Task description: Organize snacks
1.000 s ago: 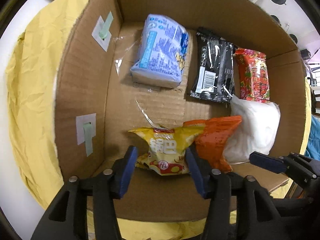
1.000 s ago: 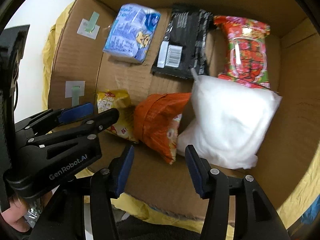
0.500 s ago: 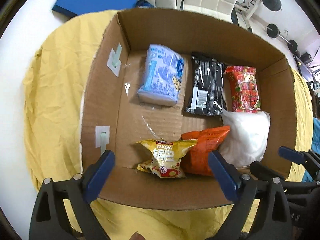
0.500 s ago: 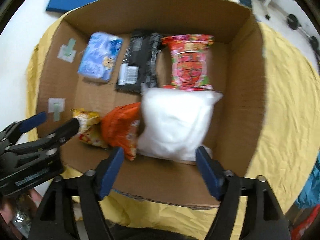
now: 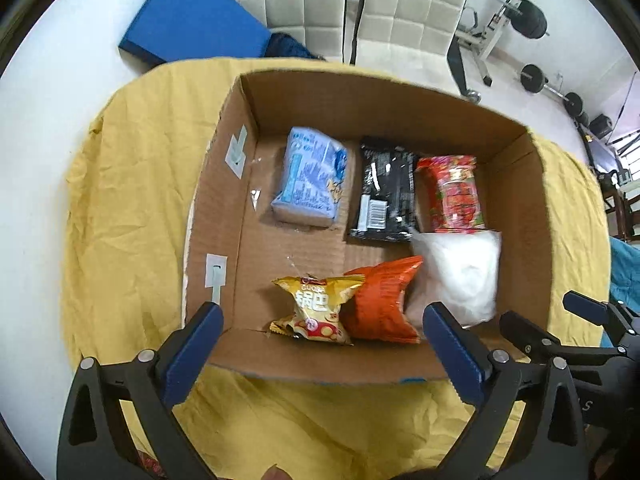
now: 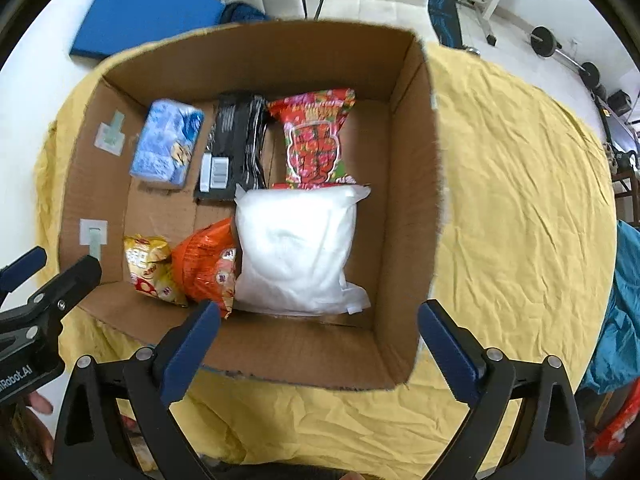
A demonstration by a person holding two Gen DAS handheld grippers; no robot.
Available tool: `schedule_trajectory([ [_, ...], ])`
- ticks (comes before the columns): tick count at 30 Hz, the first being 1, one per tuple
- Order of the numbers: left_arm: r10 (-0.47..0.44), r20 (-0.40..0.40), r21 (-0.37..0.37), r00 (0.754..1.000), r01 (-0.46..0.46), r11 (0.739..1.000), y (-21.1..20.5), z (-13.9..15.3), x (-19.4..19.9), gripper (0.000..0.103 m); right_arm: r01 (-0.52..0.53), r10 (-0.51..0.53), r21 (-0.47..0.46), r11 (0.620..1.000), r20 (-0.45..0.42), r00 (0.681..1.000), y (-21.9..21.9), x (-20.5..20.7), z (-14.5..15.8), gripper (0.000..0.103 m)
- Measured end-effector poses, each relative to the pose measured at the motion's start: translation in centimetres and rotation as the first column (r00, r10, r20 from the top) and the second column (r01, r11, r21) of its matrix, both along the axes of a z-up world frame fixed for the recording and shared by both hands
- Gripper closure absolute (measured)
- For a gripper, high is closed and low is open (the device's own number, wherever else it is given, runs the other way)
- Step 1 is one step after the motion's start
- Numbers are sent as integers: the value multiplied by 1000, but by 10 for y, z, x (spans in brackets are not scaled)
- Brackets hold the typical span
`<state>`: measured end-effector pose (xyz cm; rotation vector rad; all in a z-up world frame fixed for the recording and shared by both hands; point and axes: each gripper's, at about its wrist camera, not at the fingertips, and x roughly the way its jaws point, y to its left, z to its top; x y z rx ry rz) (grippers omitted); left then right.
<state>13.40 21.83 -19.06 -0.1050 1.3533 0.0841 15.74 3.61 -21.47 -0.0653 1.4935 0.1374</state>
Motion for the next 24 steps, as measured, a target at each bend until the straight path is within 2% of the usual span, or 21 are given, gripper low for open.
schedule_trajectory([
  [6,-8,100,-7,995,9,1000,-13,49,-22,0,24,-27,35,999,86,996,-12,-25,44,2],
  [11,-13,182,16,983,10,1000,-23,99,-44,0,39,-48,59,998,164,985,-27,-51,96,1],
  [15,-14,241,-1,971,15,1000,-28,132,-59,0,45,-61,77,996,221,973,-38,-73,138,1],
  [21,-7,291,-12,957,11,1000,-32,165,-75,0,38,-62,89,995,279,958,-45,-97,182,0],
  [24,-13,305,6,952,12,1000,-36,177,-83,0,42,-71,105,994,296,953,-50,-108,203,0],
])
